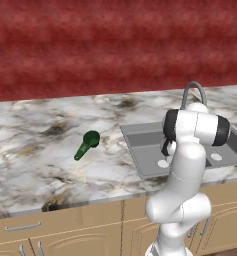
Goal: Move any existing items from the left basin to the right basin for drying. Then move the measuring cup from the counter to the left basin of the sink for washing.
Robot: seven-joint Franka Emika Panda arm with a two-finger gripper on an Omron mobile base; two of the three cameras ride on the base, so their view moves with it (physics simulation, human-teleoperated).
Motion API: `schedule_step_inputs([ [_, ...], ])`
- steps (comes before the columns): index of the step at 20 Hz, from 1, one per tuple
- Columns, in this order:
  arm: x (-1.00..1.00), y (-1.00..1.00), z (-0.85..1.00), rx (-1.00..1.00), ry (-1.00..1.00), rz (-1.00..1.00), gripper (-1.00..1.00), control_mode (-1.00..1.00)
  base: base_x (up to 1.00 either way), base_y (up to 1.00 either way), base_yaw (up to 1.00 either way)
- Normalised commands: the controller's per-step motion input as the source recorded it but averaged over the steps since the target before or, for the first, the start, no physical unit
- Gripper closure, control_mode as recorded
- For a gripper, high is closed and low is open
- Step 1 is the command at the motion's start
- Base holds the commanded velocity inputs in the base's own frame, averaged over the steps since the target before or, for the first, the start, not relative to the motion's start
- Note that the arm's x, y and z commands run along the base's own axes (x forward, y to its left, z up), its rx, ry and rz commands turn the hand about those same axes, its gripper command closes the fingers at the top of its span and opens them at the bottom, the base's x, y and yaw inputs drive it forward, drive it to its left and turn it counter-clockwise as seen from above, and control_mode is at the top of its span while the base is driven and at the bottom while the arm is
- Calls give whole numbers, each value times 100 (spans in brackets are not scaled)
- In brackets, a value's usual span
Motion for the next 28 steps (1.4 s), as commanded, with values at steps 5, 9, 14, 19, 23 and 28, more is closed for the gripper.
schedule_step_inputs([
  [5,-2,0,-1,0,0,0,100,-100,0,0,0],
  [9,-16,0,4,0,0,0,100,-100,0,0,0],
  [14,-15,0,28,0,0,-1,100,-100,0,0,0],
  [19,-5,0,66,0,0,0,100,-100,0,0,0],
  [23,0,0,87,0,0,-1,100,-100,0,0,0],
  [28,0,-4,75,0,1,-2,100,-100,0,0,0],
])
